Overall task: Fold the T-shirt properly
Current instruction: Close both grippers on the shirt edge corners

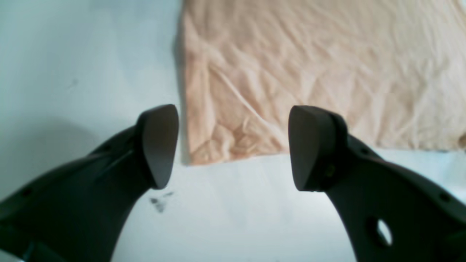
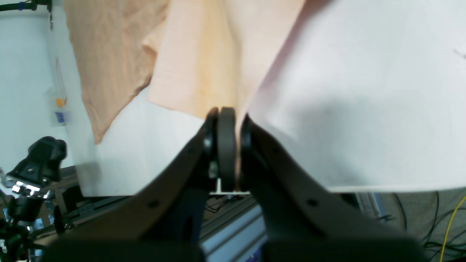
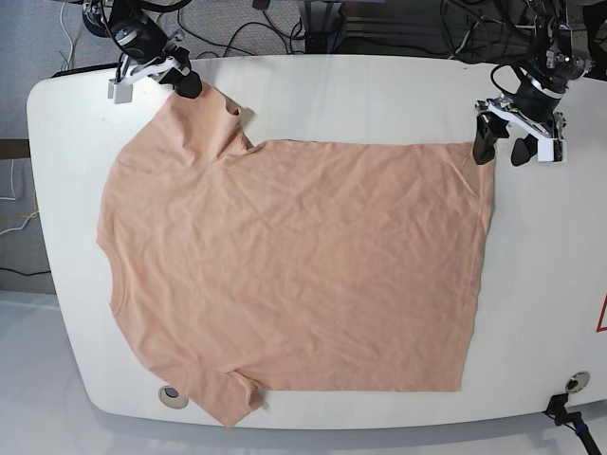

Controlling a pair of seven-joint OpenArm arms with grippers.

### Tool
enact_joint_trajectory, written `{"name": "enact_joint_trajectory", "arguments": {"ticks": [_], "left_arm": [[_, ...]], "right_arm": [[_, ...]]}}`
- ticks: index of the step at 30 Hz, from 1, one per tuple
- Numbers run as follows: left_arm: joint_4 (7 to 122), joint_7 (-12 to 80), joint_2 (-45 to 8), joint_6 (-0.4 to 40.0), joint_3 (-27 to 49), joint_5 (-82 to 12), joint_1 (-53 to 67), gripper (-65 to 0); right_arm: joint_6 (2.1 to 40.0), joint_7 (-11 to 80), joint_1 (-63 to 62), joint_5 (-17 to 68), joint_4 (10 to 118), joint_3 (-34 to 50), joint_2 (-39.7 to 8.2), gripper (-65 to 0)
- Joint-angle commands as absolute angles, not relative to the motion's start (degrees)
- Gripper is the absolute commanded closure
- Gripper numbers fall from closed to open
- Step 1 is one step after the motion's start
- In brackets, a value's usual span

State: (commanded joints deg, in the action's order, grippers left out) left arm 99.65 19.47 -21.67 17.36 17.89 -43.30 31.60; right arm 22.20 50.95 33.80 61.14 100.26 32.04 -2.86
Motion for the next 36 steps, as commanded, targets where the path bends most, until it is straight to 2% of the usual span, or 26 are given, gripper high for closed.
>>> {"name": "enact_joint_trajectory", "arguments": {"ticks": [7,19,24,36], "left_arm": [[95.6,22.4,-21.7,20.8,18.2,-47.4,31.5,-45.0],[91.0,24.5,-21.5,20.6,17.9,-49.1,30.0,-44.9],[89.5,28.8,-19.1,20.8,18.2,-49.0,26.8,-44.9],[89.5,29.1,-17.2,20.8,17.7,-48.7,24.7,-44.7]], "right_arm": [[22.2,50.9,33.8,61.1,100.3,32.0,-3.7,0.0],[22.2,50.9,33.8,61.1,100.3,32.0,-3.7,0.0],[22.2,50.9,33.8,61.1,100.4,32.0,-3.7,0.0],[22.2,50.9,33.9,61.1,102.6,32.0,-3.7,0.0]]}}
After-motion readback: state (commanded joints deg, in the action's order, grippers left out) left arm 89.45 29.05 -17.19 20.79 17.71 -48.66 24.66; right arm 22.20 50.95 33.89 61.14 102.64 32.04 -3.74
